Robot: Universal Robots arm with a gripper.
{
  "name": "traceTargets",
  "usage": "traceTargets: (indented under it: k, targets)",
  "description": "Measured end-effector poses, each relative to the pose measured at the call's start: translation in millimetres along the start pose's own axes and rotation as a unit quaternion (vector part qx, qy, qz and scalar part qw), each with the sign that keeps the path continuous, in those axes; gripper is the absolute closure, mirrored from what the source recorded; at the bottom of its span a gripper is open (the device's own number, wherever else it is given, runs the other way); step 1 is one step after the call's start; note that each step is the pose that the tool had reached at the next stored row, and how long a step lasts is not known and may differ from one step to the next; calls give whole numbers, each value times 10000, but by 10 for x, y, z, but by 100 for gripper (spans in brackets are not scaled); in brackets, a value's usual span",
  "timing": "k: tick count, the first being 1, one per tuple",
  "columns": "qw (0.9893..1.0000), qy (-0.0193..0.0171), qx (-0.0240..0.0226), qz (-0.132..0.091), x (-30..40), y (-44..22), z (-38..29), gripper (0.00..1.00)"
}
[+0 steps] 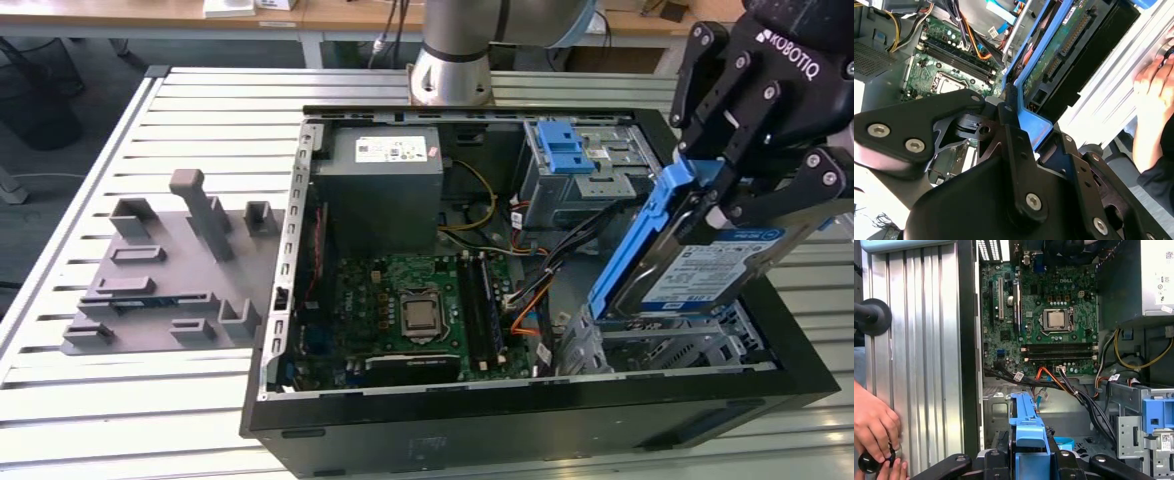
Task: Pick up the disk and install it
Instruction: 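Insert the disk into the insertion slot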
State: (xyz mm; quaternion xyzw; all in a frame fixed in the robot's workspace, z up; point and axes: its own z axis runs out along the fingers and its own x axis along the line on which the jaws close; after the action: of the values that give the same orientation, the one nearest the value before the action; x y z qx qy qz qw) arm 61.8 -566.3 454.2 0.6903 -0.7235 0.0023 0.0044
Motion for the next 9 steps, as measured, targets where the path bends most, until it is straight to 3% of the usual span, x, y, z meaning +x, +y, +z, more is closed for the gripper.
traceTargets:
  k: [9]
  targets:
    - [10000, -1, 0, -24, -4, -45, 42, 64]
